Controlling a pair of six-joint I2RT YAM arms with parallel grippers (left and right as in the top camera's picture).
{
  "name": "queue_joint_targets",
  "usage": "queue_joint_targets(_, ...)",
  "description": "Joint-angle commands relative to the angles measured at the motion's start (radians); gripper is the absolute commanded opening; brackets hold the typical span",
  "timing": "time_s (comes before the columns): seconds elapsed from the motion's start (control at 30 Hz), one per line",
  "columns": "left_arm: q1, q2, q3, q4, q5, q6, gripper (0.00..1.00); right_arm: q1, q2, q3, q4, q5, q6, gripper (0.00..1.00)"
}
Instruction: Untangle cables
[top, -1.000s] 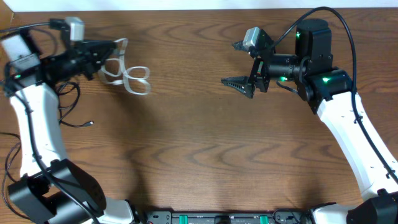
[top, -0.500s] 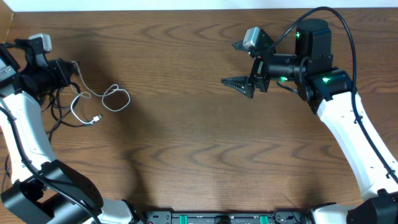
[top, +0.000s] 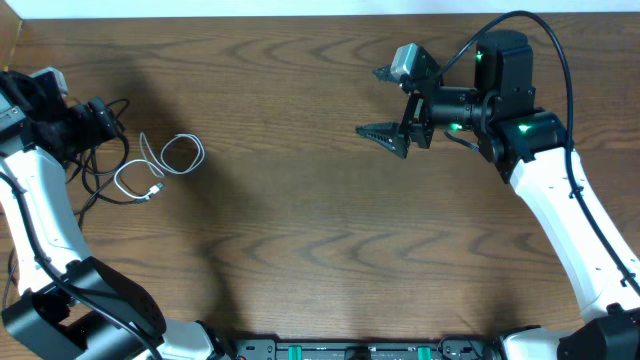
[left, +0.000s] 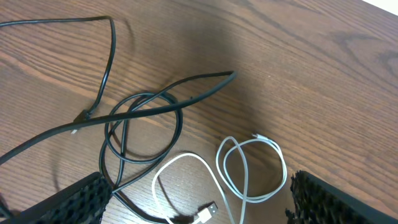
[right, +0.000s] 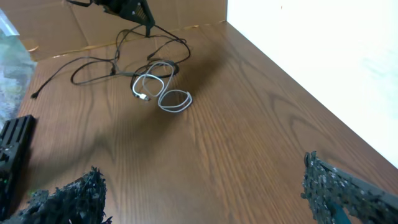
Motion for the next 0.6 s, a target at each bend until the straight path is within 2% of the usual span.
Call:
queue_joint_targets(0.0, 0.000, -0.027, 0.019, -0.014, -0.014, -0.004, 0.93, 0.002, 0.001, 0.003, -0.010, 0.056, 0.008, 0.99)
queue_joint_targets(0.2, -0.007, -0.124, 0.019, -0.048, 0.070, 0.049, 0.93, 0.002, 0.001, 0.003, -0.013, 0.267, 0.081, 0.99)
queue_joint_targets(0.33, -0.037, -0.213, 0.019, -0.072, 0.149, 0.059, 0.94, 0.002, 0.001, 0.003, -0.013, 0.515, 0.180, 0.99)
queue_joint_targets(0.37, -0.056, -0.239, 0.019, -0.083, 0.182, 0.059, 0.93, 0.002, 0.001, 0.003, -0.013, 0.616, 0.222, 0.99)
queue_joint_targets(0.57, -0.162, -0.269, 0.019, -0.151, 0.284, 0.057, 0.94, 0.002, 0.001, 0.003, -0.022, 0.855, 0.298, 0.99)
